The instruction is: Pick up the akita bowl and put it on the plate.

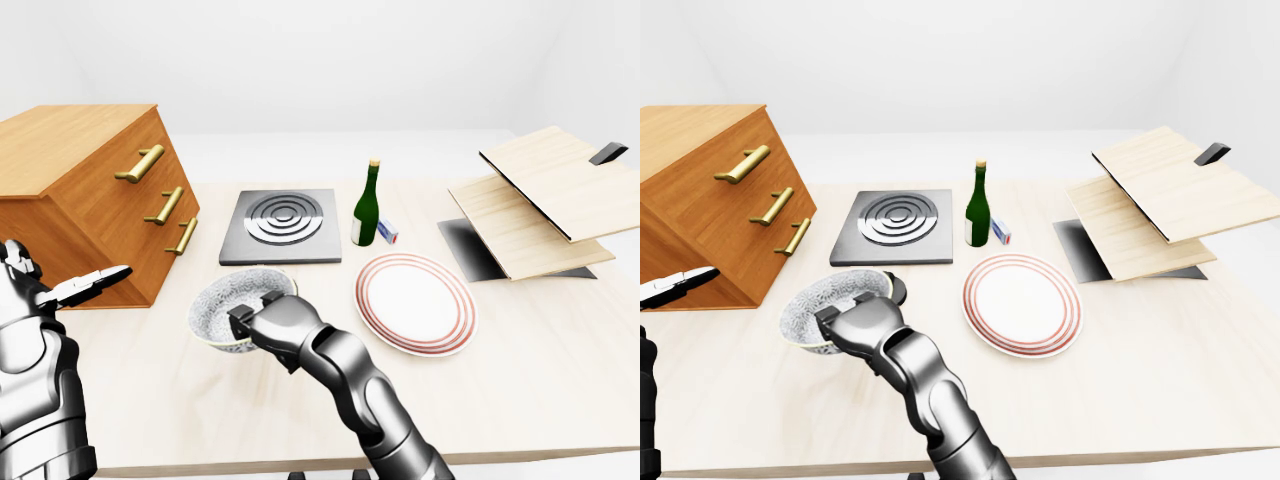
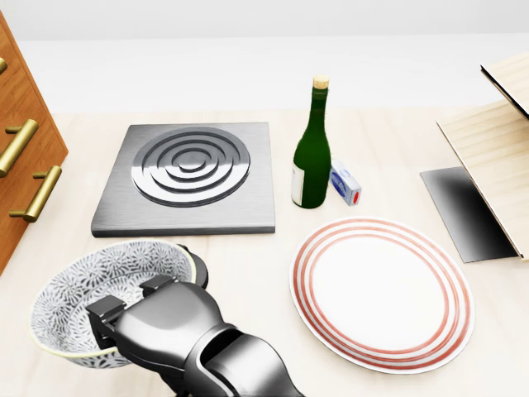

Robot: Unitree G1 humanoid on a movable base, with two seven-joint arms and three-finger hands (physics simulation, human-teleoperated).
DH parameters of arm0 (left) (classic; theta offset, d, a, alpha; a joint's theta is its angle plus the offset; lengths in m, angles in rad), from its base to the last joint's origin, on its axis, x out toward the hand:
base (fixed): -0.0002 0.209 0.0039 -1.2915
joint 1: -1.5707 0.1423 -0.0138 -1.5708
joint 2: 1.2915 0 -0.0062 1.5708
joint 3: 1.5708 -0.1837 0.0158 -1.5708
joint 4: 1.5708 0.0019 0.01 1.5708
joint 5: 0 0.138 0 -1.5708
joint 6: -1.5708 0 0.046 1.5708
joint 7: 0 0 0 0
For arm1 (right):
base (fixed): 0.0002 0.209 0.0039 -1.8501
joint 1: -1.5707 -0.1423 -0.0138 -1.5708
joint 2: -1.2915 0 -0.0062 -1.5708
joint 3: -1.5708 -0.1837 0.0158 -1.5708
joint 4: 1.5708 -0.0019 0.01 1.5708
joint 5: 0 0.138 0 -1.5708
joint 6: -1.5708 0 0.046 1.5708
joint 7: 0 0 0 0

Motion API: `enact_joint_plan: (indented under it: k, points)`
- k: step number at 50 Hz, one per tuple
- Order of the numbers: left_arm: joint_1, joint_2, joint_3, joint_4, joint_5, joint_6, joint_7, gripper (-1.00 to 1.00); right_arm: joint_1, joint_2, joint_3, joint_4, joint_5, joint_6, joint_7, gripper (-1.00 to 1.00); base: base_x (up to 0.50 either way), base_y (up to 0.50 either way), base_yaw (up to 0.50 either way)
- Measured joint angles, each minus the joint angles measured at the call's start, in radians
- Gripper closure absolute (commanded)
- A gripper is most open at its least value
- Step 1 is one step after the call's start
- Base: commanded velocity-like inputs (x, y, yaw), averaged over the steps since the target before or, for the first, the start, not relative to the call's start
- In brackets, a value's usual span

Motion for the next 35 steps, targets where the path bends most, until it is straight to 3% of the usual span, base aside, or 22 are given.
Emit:
enact_joint_plan:
  k: [23,35]
  points:
    - [0.008,0.000,0.005,-0.001,-0.002,-0.006,-0.003,-1.00,-0.036,-0.012,-0.054,-0.051,0.011,0.000,0.000,1.00,0.00,0.00,0.00]
    - [0.020,-0.002,0.017,-0.025,-0.003,0.008,-0.005,-1.00,-0.049,-0.023,-0.080,-0.076,0.012,0.000,0.000,1.00,0.00,0.00,0.00]
